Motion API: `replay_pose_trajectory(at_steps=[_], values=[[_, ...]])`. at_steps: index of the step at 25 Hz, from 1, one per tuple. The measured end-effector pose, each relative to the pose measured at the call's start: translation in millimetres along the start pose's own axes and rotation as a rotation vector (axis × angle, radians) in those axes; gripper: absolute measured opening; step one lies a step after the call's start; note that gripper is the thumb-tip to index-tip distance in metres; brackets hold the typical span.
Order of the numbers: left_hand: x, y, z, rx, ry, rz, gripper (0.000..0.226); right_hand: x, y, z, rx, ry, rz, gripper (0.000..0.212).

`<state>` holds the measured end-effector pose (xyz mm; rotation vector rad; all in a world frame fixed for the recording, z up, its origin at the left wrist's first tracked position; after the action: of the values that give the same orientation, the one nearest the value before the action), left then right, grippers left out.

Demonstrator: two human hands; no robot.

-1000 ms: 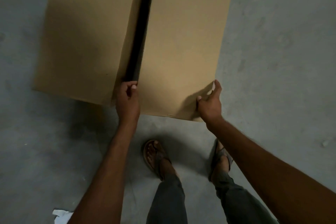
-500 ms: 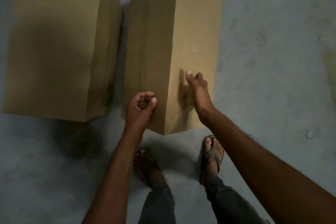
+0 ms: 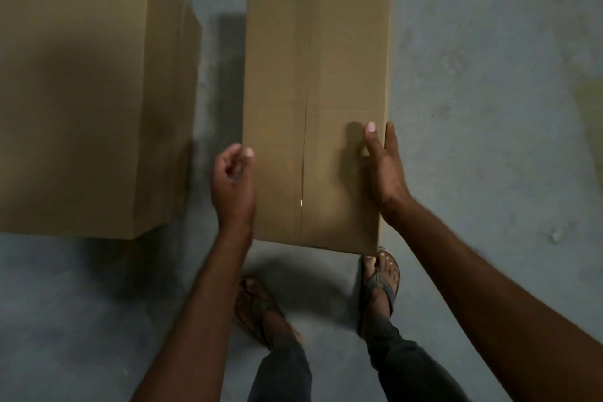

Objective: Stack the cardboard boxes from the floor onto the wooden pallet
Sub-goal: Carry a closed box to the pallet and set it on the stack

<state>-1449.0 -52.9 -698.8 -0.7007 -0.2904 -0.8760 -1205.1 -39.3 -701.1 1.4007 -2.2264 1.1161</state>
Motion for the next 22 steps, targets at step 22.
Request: replay_pose_trajectory(at_steps=[22], values=[[14, 17, 54, 0.052, -0.293, -0.428, 0.063, 24, -108, -56, -0.291, 0.344, -0.074, 0.038]])
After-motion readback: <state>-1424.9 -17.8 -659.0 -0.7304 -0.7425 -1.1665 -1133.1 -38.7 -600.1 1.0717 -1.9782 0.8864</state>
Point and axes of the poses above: each hand's wrist, its own x-axis away from the middle knuckle, its own y-axis out of the palm, z = x × y, the point moved 3 cm from there along -x, towards the middle knuckle, and after that the axes turned 11 degrees about z, right-handed, at the moved point
